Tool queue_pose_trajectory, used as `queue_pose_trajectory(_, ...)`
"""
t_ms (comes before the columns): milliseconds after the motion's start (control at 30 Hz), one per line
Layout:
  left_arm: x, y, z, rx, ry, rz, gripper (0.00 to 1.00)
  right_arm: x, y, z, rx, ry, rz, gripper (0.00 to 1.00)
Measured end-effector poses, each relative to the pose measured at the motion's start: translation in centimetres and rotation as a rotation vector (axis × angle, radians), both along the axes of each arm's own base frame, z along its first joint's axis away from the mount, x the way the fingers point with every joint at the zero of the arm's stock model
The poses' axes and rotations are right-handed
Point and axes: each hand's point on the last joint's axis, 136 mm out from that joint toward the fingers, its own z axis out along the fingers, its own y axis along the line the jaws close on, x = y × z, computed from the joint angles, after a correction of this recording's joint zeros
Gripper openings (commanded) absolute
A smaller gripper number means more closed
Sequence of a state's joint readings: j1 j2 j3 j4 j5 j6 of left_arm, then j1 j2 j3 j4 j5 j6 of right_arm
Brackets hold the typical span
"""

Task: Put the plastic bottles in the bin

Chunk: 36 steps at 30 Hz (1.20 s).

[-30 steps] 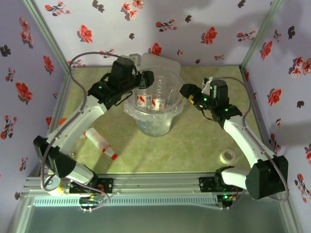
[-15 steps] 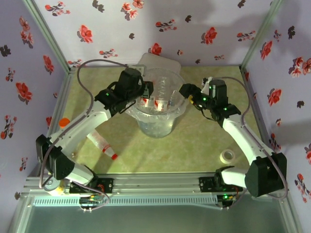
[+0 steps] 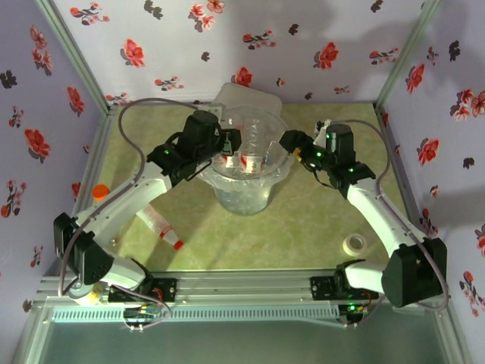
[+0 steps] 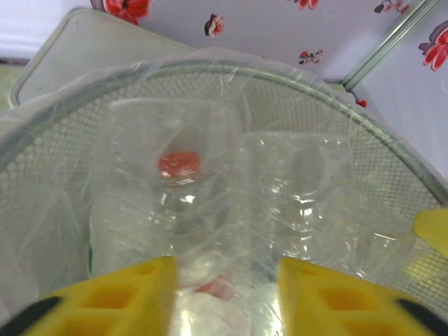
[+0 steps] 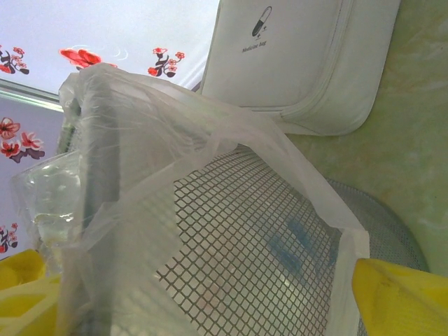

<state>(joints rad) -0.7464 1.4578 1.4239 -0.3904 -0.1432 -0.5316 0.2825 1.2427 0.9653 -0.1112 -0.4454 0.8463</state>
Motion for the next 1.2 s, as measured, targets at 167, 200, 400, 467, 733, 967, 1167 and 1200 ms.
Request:
queue_pose_trajectory(167,-0.9,0.6,1.1,0.061,0.010,-0.028,0.70,0.0,0.0,0.0,0.000,-0.001,0.000,0.89)
queue_pose_trajectory(200,-1.0,0.8,1.4,0.071,0.002,-0.027,0.73,0.0,0.0,0.0,0.000,-0.001,0.000,0.90)
queue_pose_trajectory(400,-1.8,4.5,4.3,0.131,-0.085,0.054,0.88,0.0,0.0,0.0,0.000,0.000,0.000,0.89)
queue_pose_trajectory(467,-2.3,6.8,5.8,0.140,-0.119,0.106,0.92,0.1,0.0,-0.1,-0.001,0.001,0.000,0.90)
queue_pose_trajectory(733,-5.5,19.0,2.1,0.197,0.031,0.427,1.00,1.1,0.3,-0.4,-0.009,0.007,0.003,0.90)
queue_pose_trajectory(967,-11.3,23.1,-10.7,0.346,0.407,0.537,1.00,2.0,0.6,-0.9,-0.011,0.007,0.005,0.90)
queue_pose_trajectory(1167,-16.2,26.0,-20.1,0.328,0.645,0.656,1.00,2.2,0.6,-0.9,-0.009,0.004,0.007,0.90)
queue_pose_trajectory(1200,-16.9,26.4,-21.3,0.323,0.676,0.678,1.00,2.2,0.6,-0.9,-0.009,0.004,0.007,0.89)
